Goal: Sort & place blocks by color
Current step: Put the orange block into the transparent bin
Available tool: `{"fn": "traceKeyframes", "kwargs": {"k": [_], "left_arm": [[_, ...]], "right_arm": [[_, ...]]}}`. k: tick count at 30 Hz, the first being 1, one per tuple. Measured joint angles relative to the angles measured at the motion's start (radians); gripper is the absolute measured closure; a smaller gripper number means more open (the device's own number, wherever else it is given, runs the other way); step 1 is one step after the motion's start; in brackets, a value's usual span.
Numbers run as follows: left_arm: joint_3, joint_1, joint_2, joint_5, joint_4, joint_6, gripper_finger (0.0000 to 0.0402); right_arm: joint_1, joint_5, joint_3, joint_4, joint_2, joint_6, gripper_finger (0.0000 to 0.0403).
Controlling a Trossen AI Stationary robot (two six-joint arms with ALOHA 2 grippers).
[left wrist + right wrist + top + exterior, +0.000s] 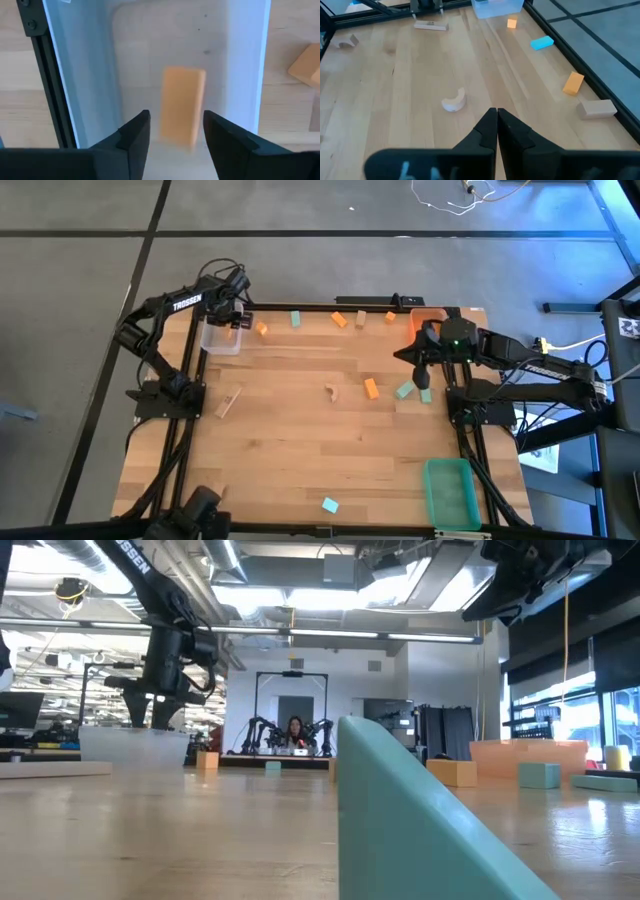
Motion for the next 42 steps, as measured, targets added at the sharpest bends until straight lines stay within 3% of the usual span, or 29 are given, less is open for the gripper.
{"fn": "traceKeyframes", "kwargs": {"k": [12,18,24,32,36,42], "left_arm": [[0.0,-0.008,-0.014,-0.003,0.022,0.027,0.0216],[0.0,-0.05,-0.118,-0.004,0.04,0.068,0.0215],[0.0,-0.15,-0.289,0.01,0.042,0.073,0.0215],[0.0,-0.366,-0.46,0.032,0.041,0.026,0.0215],[0.0,-0.477,-0.493,0.041,0.041,0.019,0.0215],[0.0,-0.616,-0.498,0.054,0.041,-0.024,0.0215]], "right_arm": [[0.0,0.0,0.0,0.021,0.0,-0.003,0.0389],[0.0,0.0,0.0,0.05,0.0,-0.001,0.0389],[0.0,0.0,0.0,0.092,0.001,0.04,0.0389],[0.0,0.0,0.0,0.098,0.002,0.168,0.0385],[0.0,0.0,0.0,0.098,0.002,0.187,0.0354],[0.0,0.0,0.0,0.098,0.01,0.187,0.0271]]}}
